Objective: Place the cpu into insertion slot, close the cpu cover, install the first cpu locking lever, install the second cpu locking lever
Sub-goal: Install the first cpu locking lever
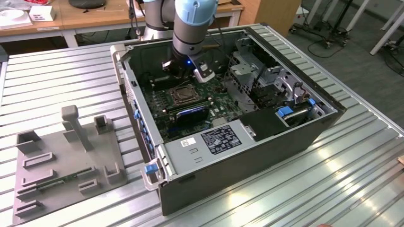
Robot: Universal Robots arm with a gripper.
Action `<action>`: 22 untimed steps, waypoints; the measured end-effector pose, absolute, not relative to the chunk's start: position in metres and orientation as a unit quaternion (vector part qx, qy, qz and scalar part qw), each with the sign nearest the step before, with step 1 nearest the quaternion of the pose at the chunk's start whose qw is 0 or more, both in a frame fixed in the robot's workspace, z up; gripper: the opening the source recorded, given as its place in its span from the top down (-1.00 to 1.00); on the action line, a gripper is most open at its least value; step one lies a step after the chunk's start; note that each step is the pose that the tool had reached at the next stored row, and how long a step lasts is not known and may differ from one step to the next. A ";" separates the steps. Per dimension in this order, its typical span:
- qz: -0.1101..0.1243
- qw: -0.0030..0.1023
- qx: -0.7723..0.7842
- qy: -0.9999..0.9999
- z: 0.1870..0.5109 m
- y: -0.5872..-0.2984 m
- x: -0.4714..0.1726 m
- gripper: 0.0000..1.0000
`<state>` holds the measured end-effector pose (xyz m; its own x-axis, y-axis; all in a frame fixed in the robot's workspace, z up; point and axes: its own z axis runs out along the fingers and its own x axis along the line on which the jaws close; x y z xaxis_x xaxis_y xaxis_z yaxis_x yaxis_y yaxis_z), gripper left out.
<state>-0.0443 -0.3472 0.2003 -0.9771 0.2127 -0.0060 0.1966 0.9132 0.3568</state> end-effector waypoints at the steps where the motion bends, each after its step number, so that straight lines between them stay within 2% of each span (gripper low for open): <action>1: 0.180 0.022 0.105 0.978 0.200 -0.347 -0.044 0.80; 22: 0.180 0.022 0.105 0.978 0.199 -0.350 -0.043 0.80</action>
<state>-0.0428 -0.3504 0.1991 -0.9770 0.2131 -0.0061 0.1970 0.9132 0.3568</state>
